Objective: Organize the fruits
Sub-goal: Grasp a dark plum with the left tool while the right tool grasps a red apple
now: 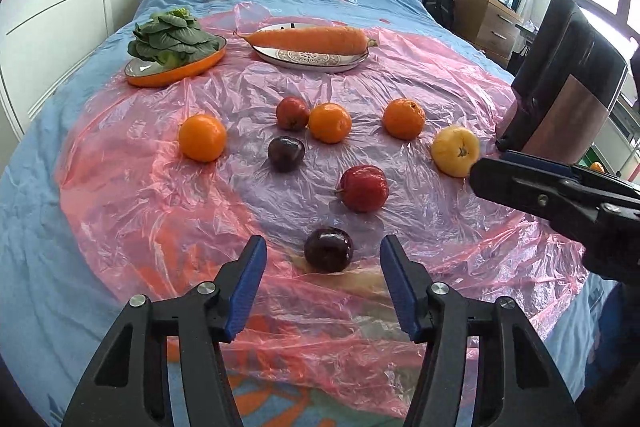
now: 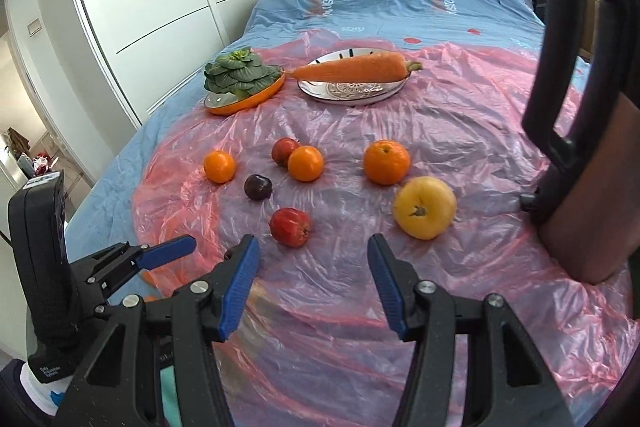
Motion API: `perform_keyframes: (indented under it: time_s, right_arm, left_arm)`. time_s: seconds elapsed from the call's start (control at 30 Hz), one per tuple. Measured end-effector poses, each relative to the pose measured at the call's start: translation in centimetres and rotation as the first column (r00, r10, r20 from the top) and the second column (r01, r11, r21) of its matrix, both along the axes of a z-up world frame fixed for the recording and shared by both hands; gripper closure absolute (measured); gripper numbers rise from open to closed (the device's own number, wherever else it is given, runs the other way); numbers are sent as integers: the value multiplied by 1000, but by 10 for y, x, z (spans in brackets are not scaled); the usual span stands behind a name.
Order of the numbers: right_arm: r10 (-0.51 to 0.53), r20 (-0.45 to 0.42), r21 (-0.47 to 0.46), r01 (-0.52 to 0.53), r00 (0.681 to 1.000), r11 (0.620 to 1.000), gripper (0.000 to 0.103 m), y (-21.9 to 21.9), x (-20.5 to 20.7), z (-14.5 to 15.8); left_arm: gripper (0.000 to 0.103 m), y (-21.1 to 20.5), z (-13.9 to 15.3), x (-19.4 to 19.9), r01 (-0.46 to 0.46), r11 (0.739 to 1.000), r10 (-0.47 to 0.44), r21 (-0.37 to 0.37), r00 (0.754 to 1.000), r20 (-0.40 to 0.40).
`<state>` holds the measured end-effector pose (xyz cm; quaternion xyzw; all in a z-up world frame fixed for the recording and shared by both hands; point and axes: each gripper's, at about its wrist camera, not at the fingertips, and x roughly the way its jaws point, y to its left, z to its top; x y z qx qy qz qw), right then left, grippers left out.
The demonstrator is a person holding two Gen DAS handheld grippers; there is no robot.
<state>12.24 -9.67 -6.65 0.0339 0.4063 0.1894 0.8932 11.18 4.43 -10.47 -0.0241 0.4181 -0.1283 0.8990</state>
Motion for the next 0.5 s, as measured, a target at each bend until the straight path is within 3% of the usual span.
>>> perform_keyframes:
  time_s: [0.33, 0.5]
  right_arm:
    - [22, -77, 28, -20, 997, 999, 34, 32, 37, -41]
    - [23, -94, 36, -20, 995, 999, 34, 37, 43, -54]
  left_arm:
    - [59, -2, -20, 10, 49, 998, -50, -31, 998, -39]
    - [67, -3, -25, 12, 58, 998, -60, -35, 997, -50]
